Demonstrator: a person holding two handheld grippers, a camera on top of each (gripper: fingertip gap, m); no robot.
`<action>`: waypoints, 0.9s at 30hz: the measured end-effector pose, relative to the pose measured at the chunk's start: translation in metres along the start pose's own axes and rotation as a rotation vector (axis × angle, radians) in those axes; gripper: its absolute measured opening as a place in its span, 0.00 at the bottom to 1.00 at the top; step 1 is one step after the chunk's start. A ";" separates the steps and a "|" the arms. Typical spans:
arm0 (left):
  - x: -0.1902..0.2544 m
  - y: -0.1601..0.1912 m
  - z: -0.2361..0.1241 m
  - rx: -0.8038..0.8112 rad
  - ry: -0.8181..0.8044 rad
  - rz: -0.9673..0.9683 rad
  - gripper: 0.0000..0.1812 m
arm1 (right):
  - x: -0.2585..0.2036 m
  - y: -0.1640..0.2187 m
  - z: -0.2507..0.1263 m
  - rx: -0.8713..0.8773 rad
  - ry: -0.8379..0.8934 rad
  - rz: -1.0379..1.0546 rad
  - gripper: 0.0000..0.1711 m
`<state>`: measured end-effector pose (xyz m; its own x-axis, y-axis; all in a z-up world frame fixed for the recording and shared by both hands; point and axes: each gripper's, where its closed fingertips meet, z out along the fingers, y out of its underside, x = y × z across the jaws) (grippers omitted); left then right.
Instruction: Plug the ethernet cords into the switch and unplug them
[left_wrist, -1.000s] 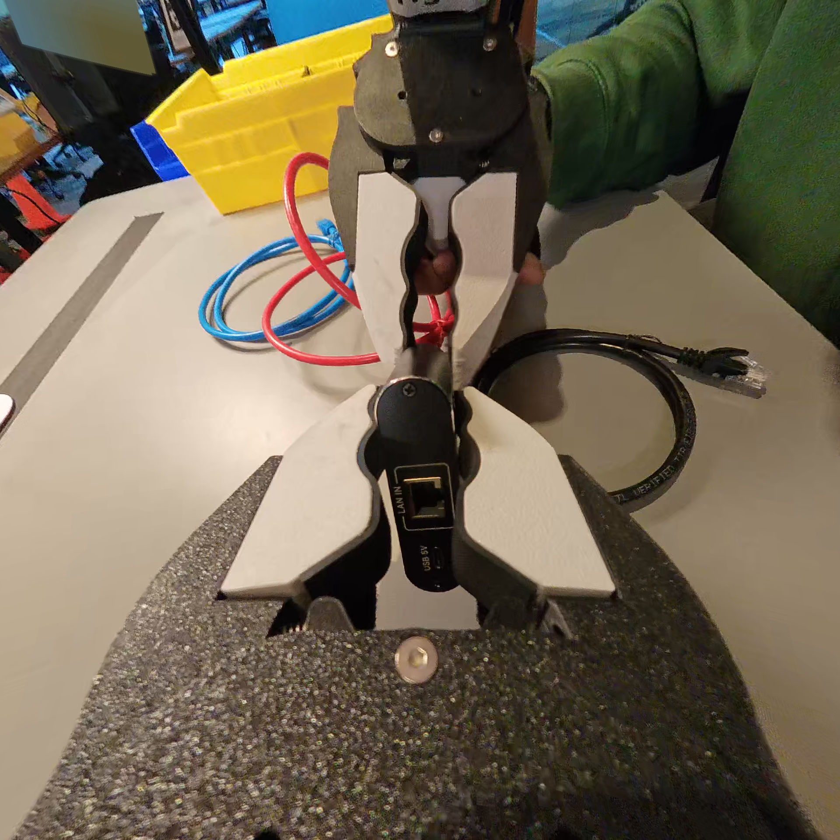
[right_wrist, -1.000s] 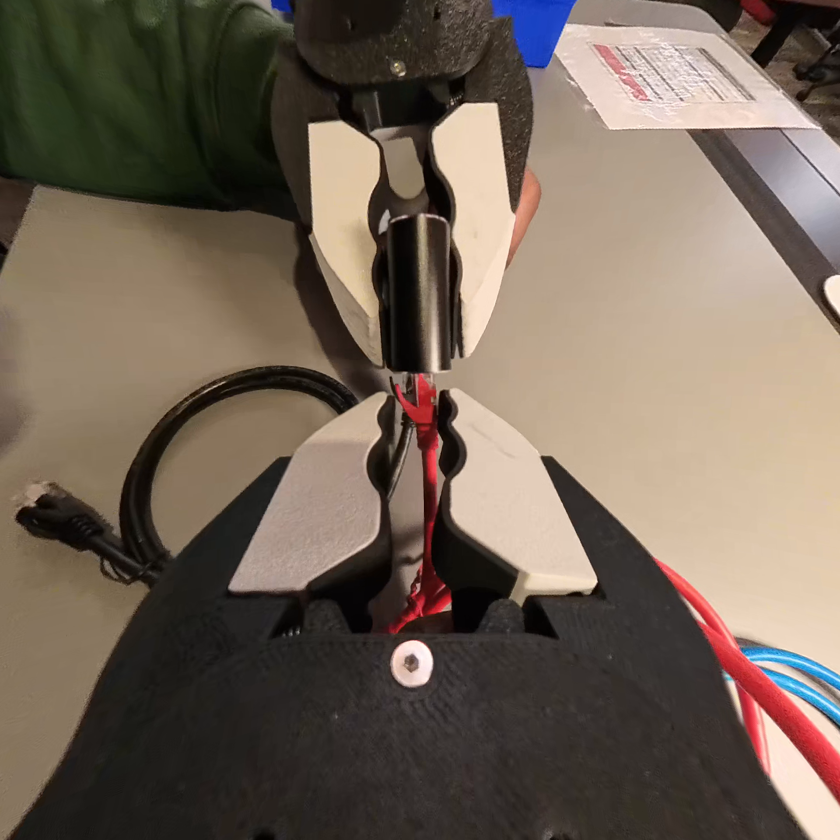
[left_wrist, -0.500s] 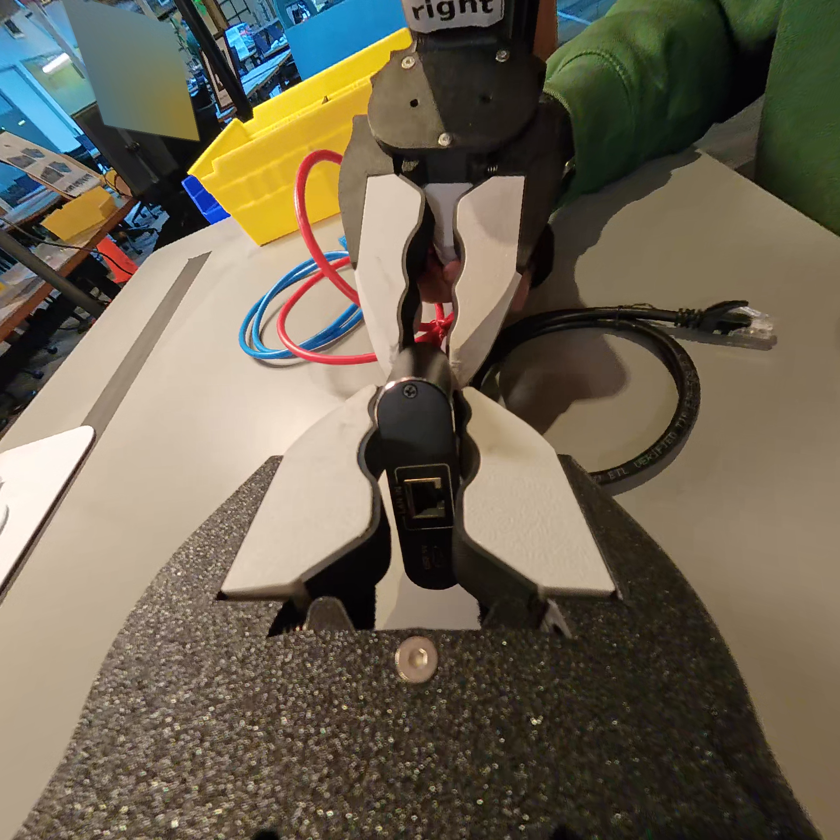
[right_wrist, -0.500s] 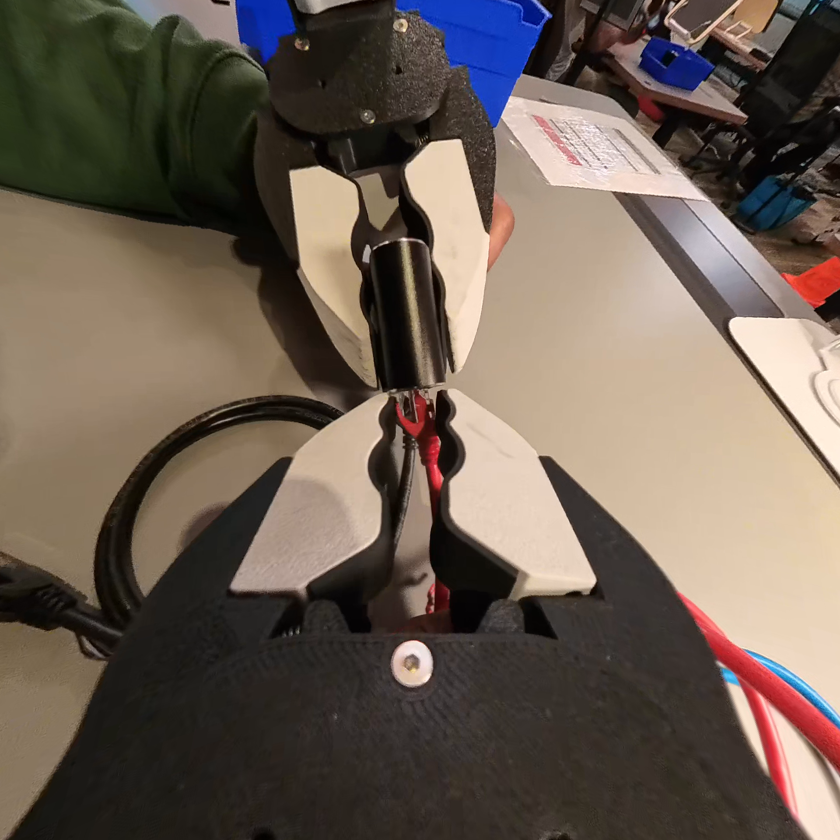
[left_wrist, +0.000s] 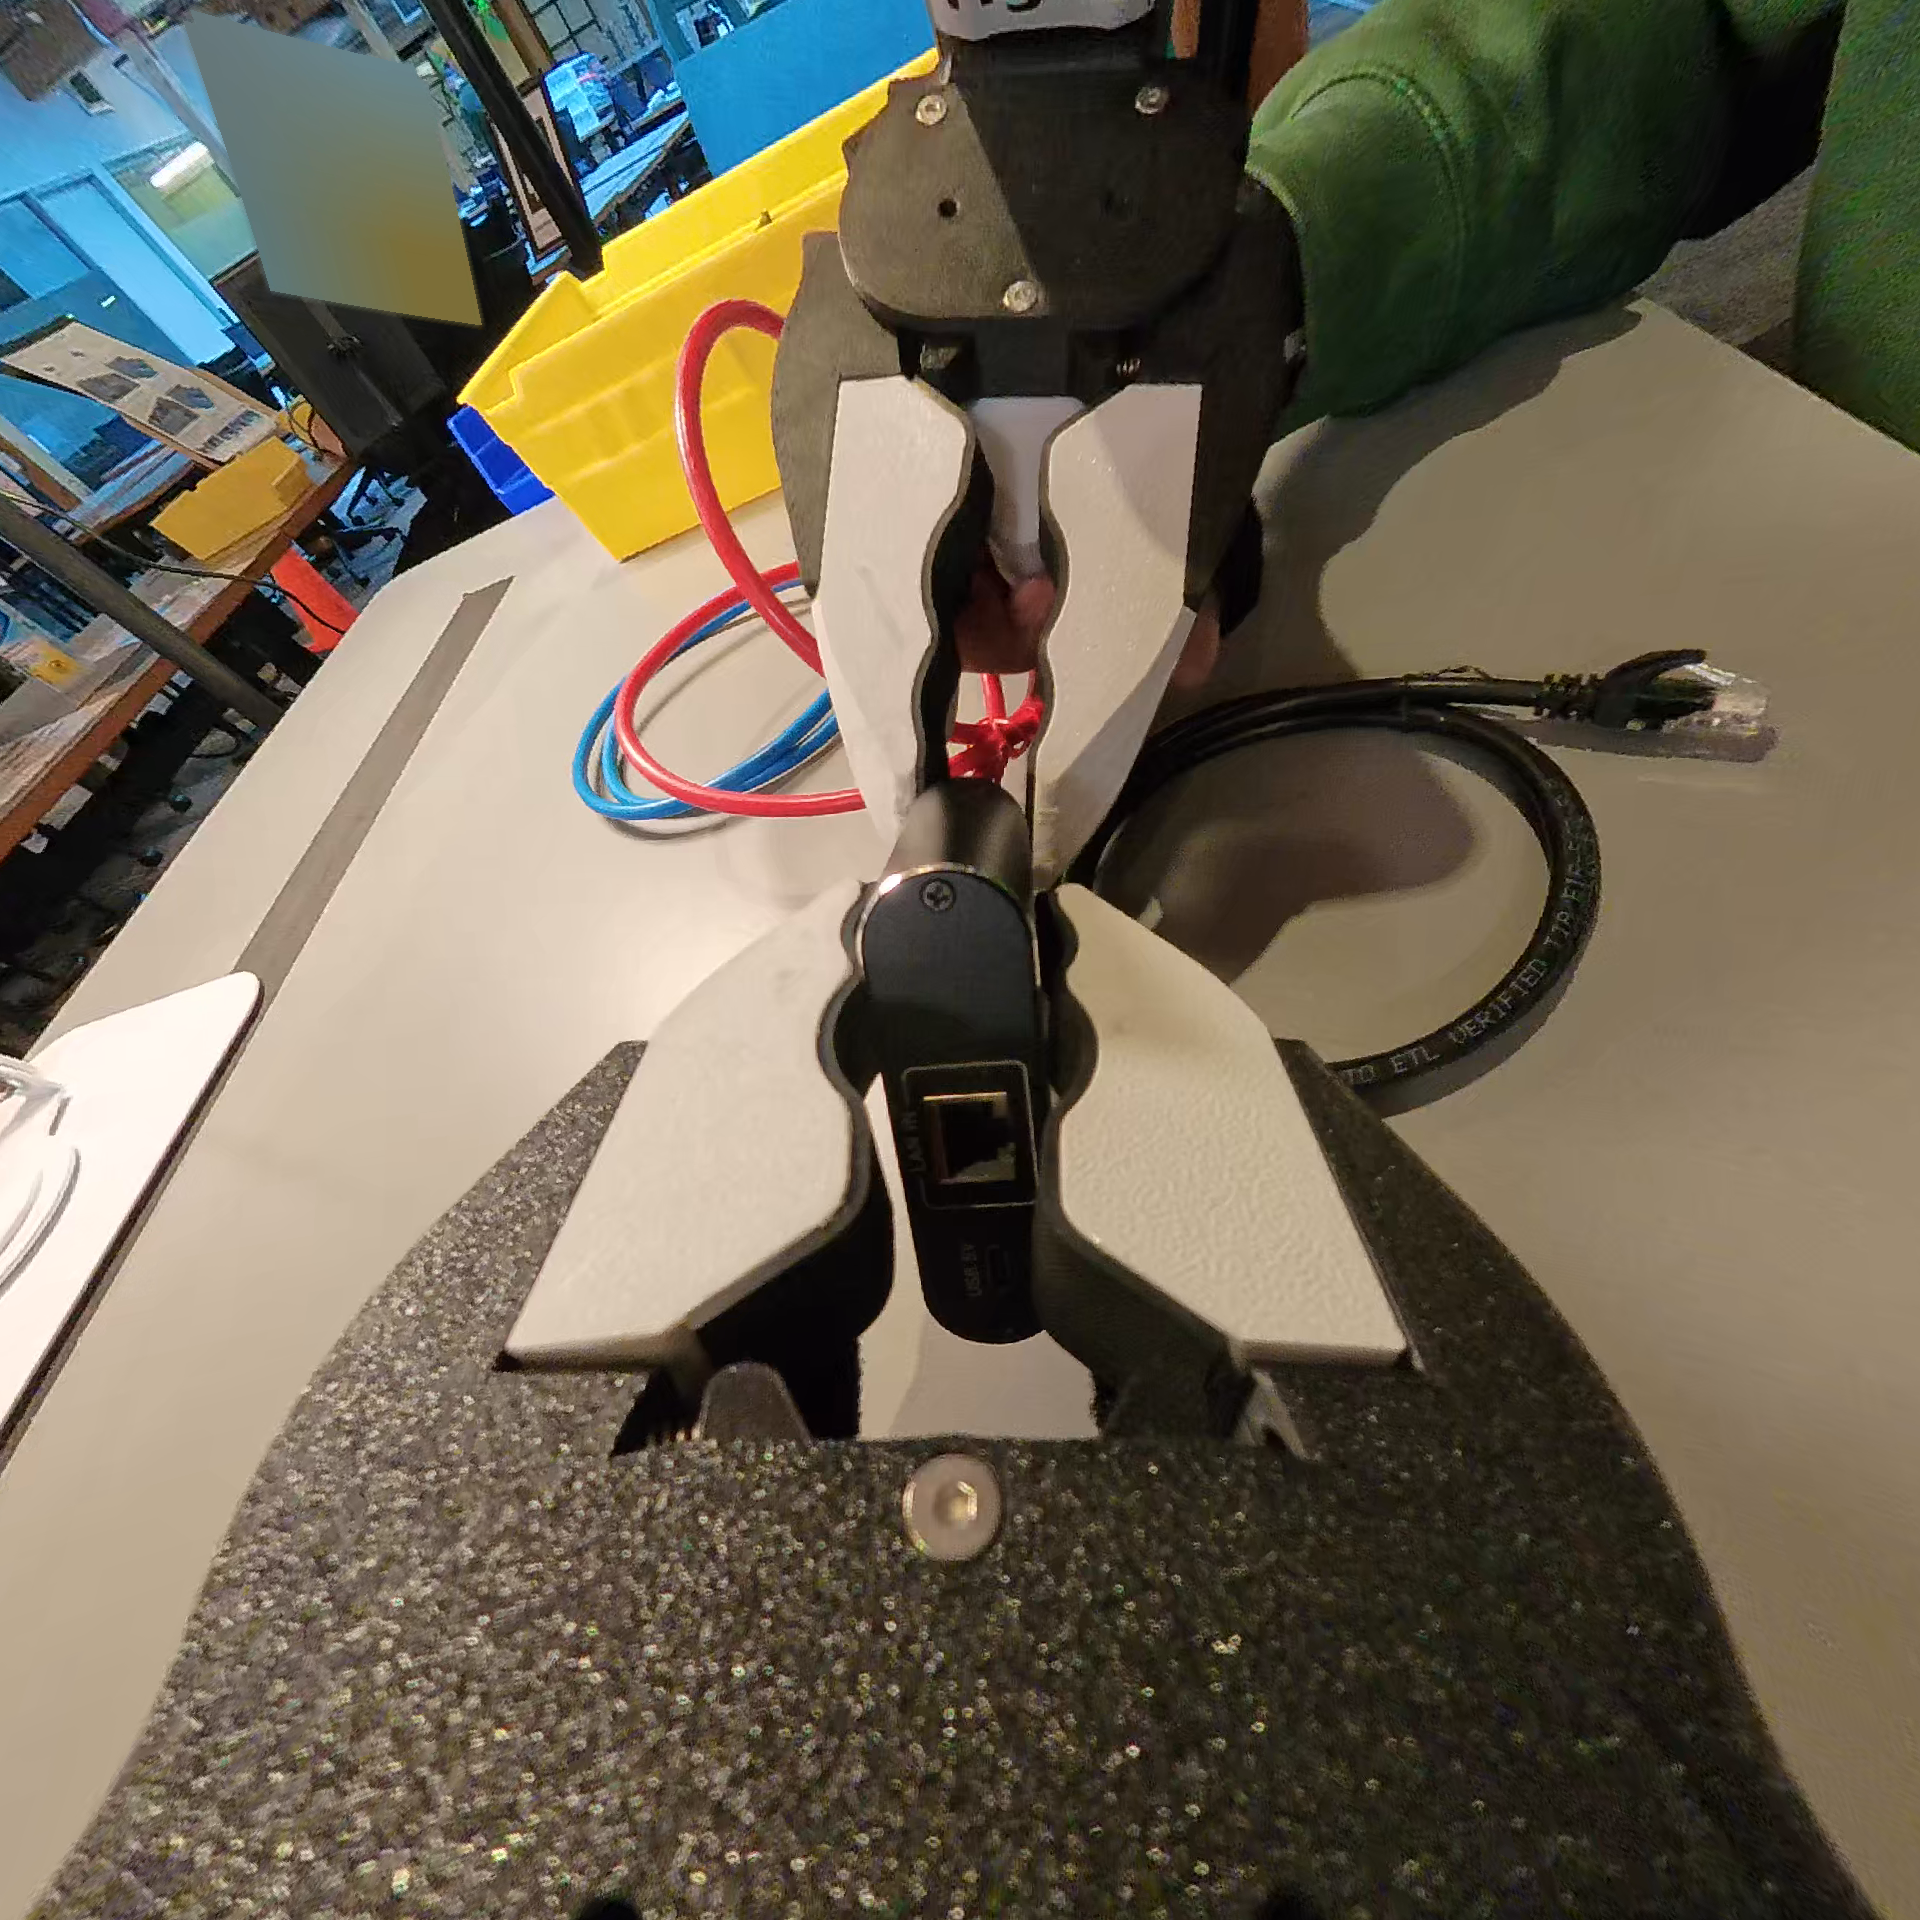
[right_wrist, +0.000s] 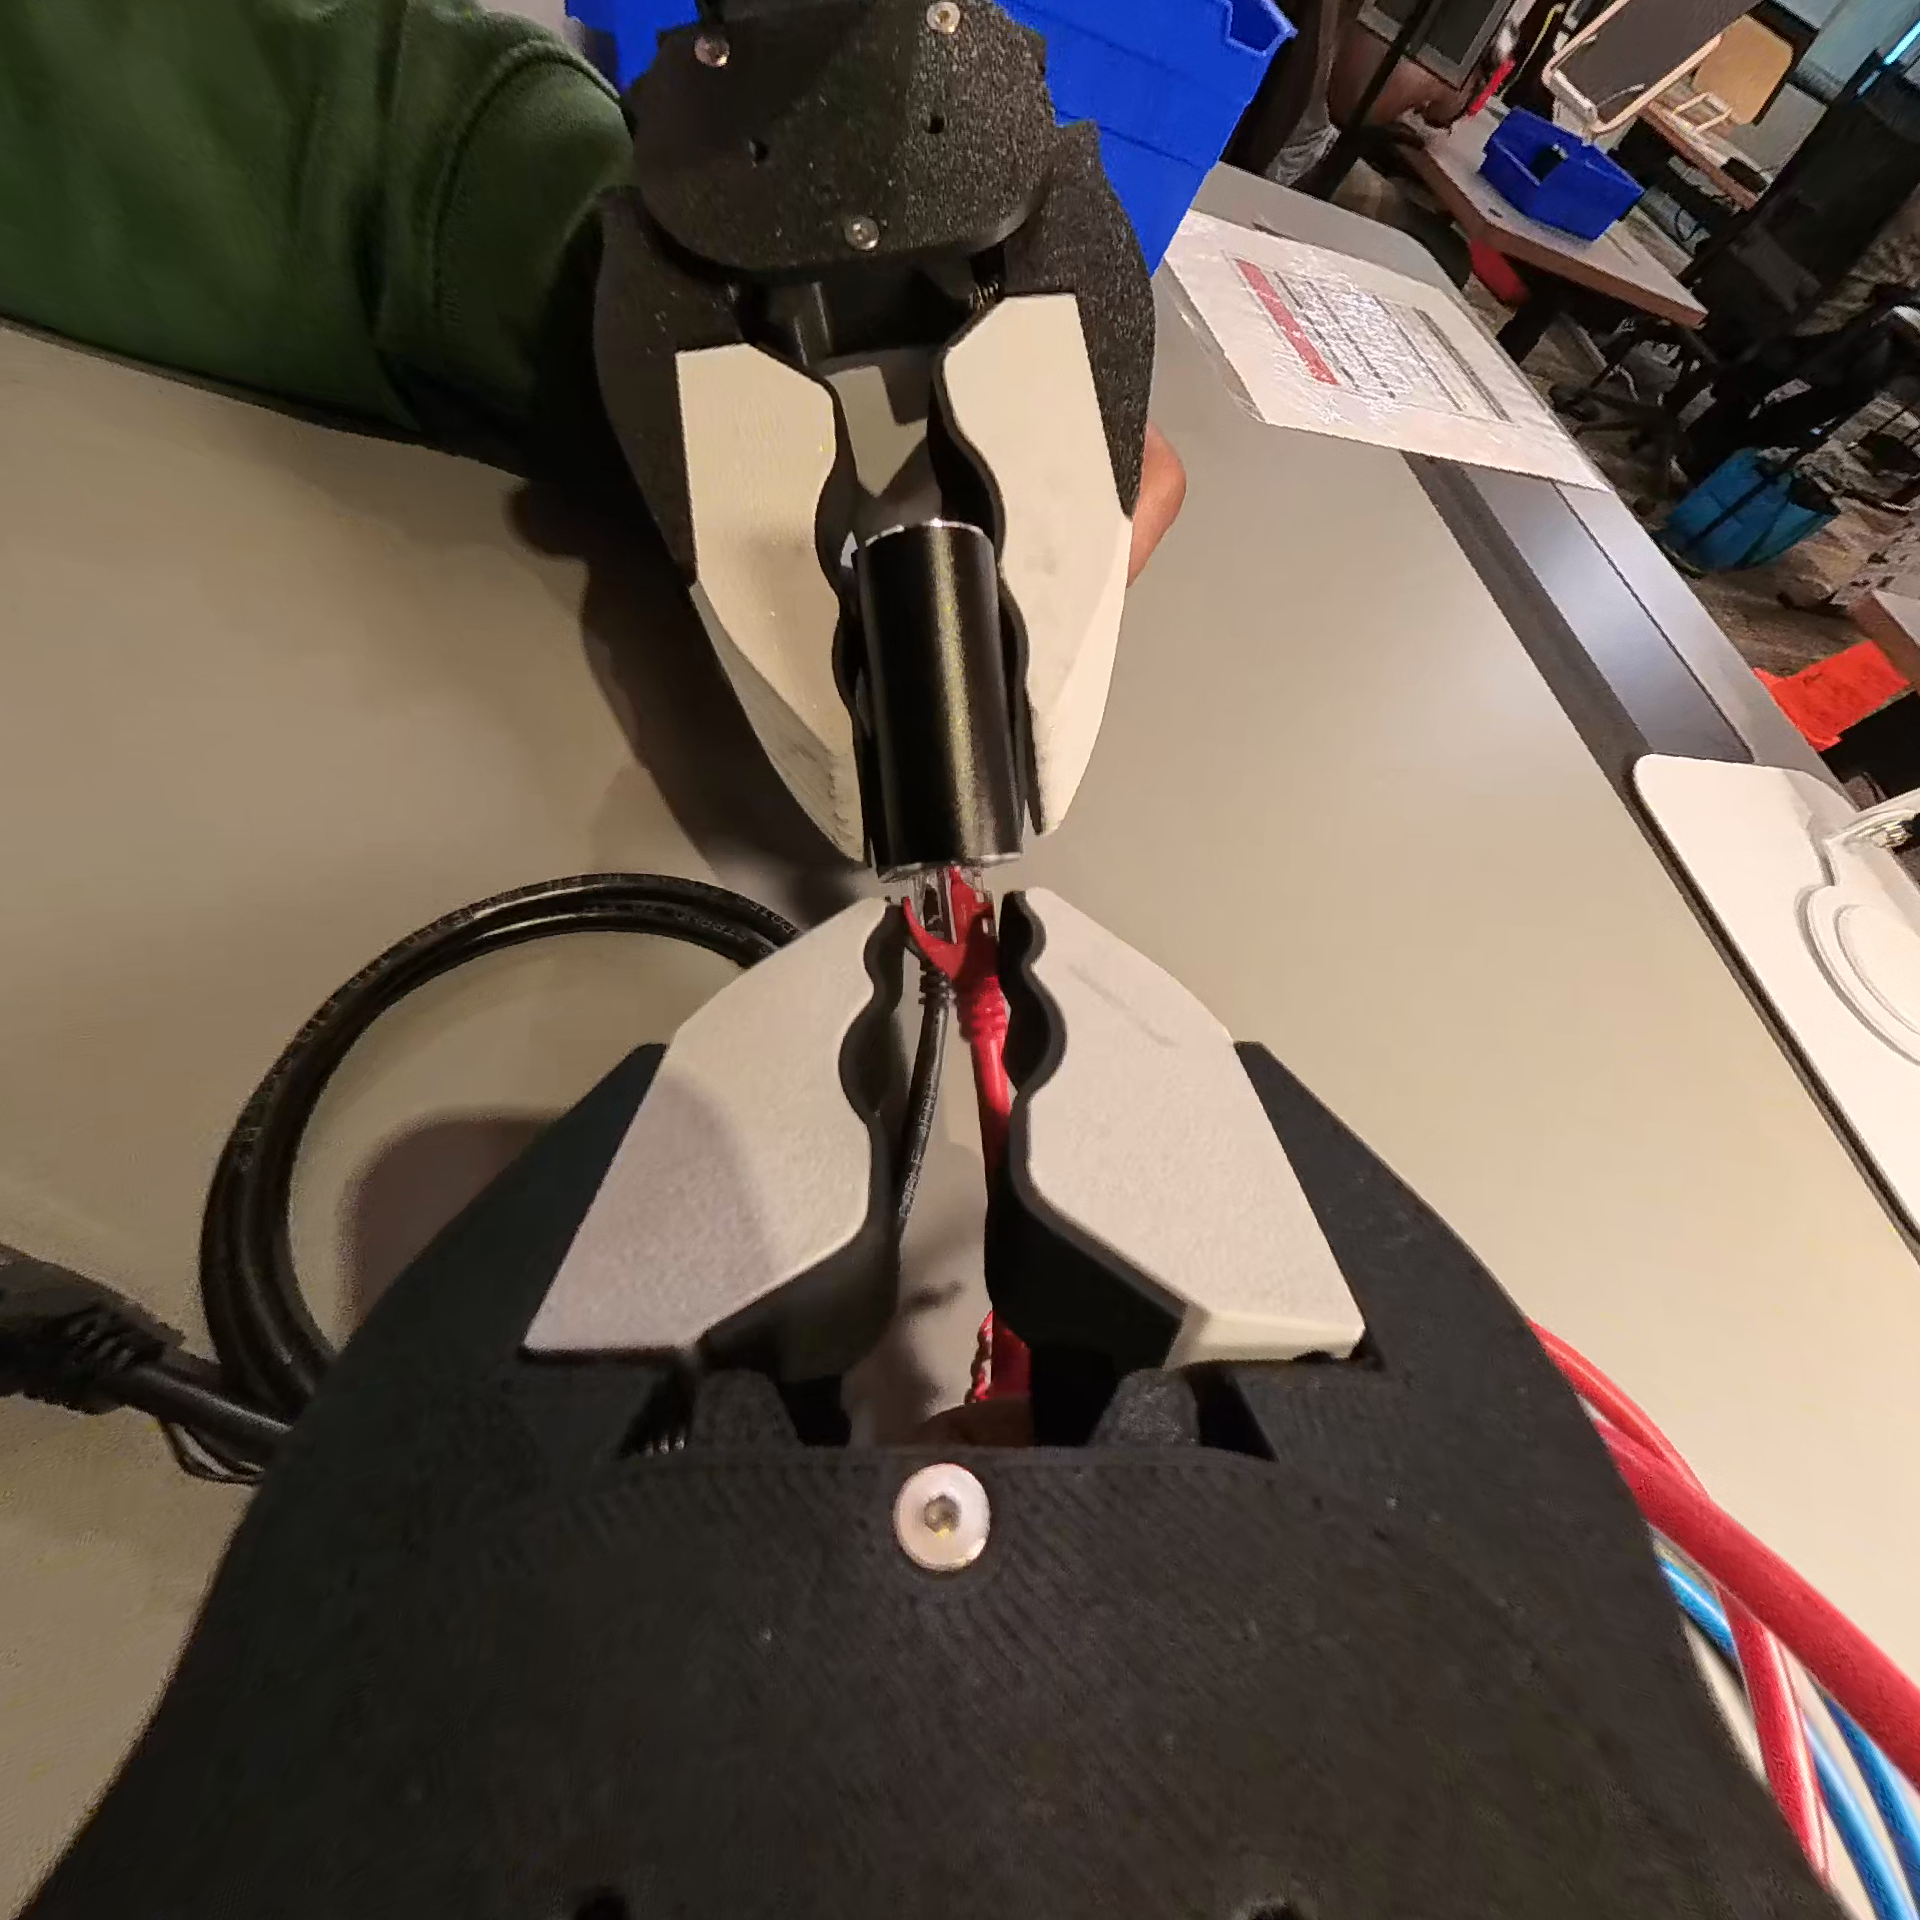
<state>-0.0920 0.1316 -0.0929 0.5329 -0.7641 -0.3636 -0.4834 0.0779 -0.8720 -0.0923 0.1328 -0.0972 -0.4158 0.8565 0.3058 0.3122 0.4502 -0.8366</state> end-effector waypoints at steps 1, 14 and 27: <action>0.000 0.000 0.000 -0.001 0.000 -0.001 0.16 | 0.000 0.000 0.000 -0.001 -0.001 0.001 0.10; -0.009 0.003 0.001 -0.030 -0.097 0.060 0.16 | 0.016 -0.001 0.000 -0.017 0.136 0.022 0.08; -0.022 0.002 0.002 -0.070 -0.233 0.163 0.16 | 0.030 -0.003 -0.004 -0.021 0.288 0.061 0.09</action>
<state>-0.1031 0.1498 -0.0875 0.5858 -0.5765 -0.5696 -0.6181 0.1368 -0.7741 -0.1024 0.1582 -0.0843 -0.1372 0.9173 0.3738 0.3483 0.3980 -0.8487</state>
